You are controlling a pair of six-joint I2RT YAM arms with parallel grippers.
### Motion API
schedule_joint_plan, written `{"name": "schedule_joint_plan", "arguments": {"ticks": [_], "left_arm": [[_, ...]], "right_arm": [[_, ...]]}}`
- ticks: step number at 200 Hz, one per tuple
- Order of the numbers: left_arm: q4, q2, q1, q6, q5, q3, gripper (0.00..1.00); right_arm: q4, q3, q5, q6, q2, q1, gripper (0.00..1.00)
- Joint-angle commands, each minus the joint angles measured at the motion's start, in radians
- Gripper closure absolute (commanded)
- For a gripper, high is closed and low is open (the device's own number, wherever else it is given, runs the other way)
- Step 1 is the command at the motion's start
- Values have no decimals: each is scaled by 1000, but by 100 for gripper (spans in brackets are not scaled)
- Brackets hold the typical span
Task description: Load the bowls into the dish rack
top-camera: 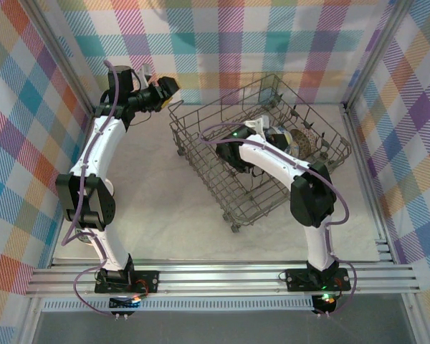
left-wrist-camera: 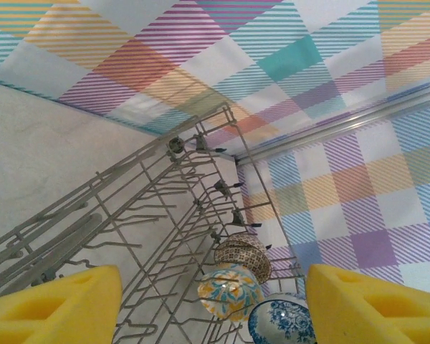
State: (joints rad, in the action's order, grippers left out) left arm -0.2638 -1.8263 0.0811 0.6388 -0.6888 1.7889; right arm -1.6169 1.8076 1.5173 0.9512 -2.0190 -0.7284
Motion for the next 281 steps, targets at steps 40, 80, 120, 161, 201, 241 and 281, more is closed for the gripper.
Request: {"name": "schedule_joint_plan", "arguments": {"ticks": [40, 80, 120, 161, 201, 241, 281], "left_arm": [[50, -17, -8, 27, -38, -14, 32], [70, -28, -9, 48, -41, -26, 32], [79, -30, -9, 61, -43, -39, 32], [99, -9, -9, 62, -33, -69, 32], [105, 0, -9, 61, -35, -82, 32], [104, 2, -9, 58, -38, -76, 32], [97, 1, -10, 55, -44, -68, 32]], "right_arm": [[-168, 119, -17, -62, 62, -33, 100], [33, 176, -119, -307, 84, -45, 100], [1136, -247, -231, -1194, 320, -41, 100], [1171, -241, -230, -1273, 281, -4, 100], [1306, -347, -212, -1322, 292, 23, 100], [1365, -436, -163, -1305, 309, 46, 100], [1372, -497, -145, -1284, 335, 67, 100]]}}
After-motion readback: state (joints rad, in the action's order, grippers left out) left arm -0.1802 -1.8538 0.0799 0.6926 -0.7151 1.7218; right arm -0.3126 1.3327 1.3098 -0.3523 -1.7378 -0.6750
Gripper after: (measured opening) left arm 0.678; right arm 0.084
